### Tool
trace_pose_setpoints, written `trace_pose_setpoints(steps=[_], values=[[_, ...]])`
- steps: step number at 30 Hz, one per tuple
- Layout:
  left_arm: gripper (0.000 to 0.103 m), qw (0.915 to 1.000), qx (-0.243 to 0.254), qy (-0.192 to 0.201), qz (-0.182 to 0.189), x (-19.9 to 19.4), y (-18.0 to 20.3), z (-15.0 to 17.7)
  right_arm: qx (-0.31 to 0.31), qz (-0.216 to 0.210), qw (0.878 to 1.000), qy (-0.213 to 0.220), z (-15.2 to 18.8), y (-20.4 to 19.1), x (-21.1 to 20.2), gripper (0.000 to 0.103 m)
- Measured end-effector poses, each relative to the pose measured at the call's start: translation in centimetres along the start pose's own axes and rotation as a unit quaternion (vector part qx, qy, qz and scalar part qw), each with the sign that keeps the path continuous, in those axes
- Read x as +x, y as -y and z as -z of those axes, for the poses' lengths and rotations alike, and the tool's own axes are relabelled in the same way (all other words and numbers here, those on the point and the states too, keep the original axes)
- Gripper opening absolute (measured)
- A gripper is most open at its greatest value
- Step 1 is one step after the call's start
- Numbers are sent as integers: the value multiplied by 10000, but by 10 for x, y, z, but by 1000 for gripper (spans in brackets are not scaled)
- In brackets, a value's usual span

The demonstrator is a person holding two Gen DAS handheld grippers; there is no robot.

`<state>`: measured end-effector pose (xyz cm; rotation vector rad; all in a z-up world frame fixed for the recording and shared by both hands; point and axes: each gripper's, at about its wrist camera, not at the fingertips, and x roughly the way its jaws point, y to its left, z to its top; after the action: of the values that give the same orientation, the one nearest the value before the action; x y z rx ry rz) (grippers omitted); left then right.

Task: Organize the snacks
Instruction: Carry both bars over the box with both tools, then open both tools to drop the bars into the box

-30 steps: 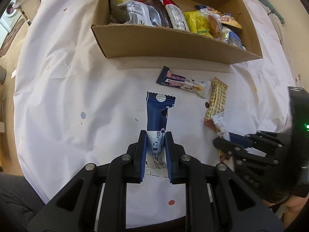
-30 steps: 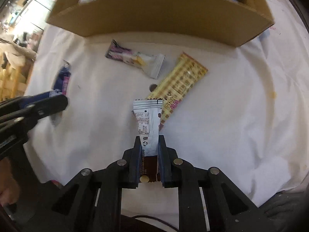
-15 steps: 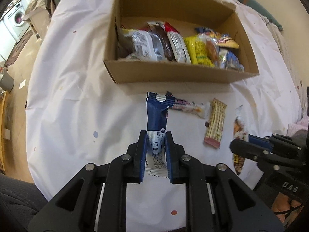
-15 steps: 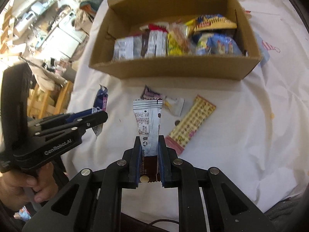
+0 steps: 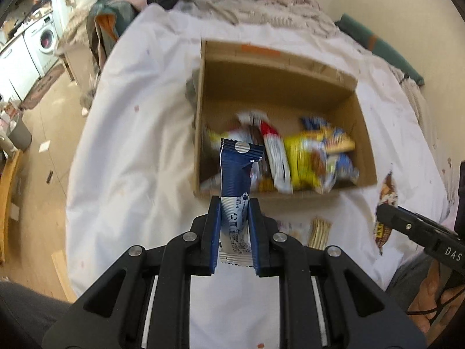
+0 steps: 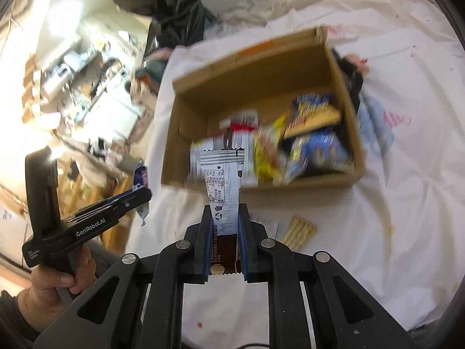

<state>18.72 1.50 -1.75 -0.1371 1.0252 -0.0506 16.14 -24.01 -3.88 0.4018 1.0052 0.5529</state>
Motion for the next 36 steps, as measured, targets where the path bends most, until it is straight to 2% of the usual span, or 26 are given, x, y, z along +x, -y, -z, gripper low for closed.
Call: trace_pose_setpoints(steps=[9, 15, 25, 28, 30, 36], values=[[15, 9996, 104, 231, -97, 8, 4, -40, 296, 167, 9985, 441, -48, 26, -5, 16], [15, 9996, 166, 206, -42, 26, 11, -57, 394, 349, 9976, 442, -72, 41, 8, 16], [15, 9996, 68, -62, 280, 68, 9, -58, 563, 690, 9956, 300, -72, 60, 25, 17], [16, 9992, -72, -173, 357, 76, 5, -55, 488, 900, 9945, 226, -71, 62, 31, 17], [16, 9994, -59, -202, 263, 79, 5, -52, 424, 1016, 9938, 178, -69, 60, 36, 17], [16, 9991, 4, -279, 332, 84, 11, -49, 147, 1044, 9944, -20, -66, 50, 51, 18]])
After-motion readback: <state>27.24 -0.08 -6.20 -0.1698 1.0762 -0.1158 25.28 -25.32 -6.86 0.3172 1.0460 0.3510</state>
